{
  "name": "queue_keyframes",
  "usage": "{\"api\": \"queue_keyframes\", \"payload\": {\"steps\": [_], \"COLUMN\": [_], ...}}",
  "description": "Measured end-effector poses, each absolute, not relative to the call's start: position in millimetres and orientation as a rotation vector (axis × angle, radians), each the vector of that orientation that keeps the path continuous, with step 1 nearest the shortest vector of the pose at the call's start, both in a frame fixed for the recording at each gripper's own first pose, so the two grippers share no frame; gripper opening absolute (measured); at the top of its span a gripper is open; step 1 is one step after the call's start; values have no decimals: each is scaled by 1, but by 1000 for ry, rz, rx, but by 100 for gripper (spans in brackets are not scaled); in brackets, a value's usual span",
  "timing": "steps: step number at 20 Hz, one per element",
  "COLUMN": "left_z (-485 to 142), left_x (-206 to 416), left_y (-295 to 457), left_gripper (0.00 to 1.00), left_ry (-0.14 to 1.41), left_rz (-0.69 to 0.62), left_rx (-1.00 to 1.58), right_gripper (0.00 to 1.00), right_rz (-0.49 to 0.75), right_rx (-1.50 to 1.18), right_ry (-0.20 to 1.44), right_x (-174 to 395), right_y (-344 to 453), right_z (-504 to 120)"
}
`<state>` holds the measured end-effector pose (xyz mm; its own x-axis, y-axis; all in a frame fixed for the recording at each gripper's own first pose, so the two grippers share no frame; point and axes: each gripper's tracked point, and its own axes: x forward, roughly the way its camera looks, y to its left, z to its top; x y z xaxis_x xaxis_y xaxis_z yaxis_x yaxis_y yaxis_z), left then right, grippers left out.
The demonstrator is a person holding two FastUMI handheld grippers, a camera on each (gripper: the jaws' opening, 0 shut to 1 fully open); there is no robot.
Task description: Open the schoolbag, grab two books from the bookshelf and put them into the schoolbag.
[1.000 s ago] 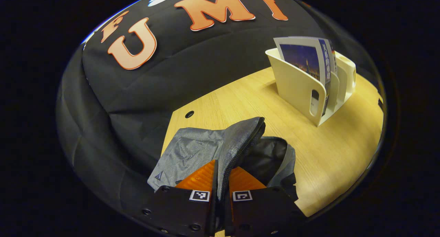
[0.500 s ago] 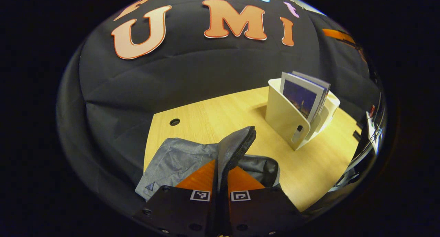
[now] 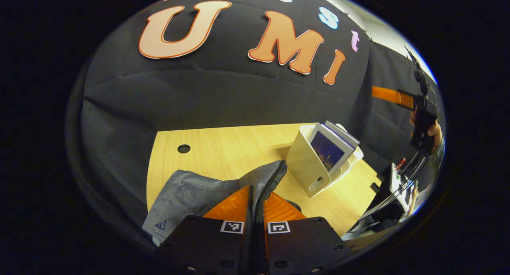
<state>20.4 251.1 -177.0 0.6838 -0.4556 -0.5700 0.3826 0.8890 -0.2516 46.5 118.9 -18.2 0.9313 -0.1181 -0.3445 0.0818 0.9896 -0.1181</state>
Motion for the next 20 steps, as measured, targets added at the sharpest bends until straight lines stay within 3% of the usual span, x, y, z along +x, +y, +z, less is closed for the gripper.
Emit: {"api": "queue_keyframes", "payload": {"steps": [12,20], "left_z": [-154,-154], "left_x": [28,33], "left_y": [256,252], "left_gripper": [8,7], "left_ry": [831,861], "left_rz": [-538,-508], "left_rx": [-346,-366], "right_gripper": [99,90], "right_rz": [23,93], "right_rx": [-143,-156], "right_ry": [808,1048], "right_x": [62,80], "right_y": [136,139], "right_z": [-113,-178]}}
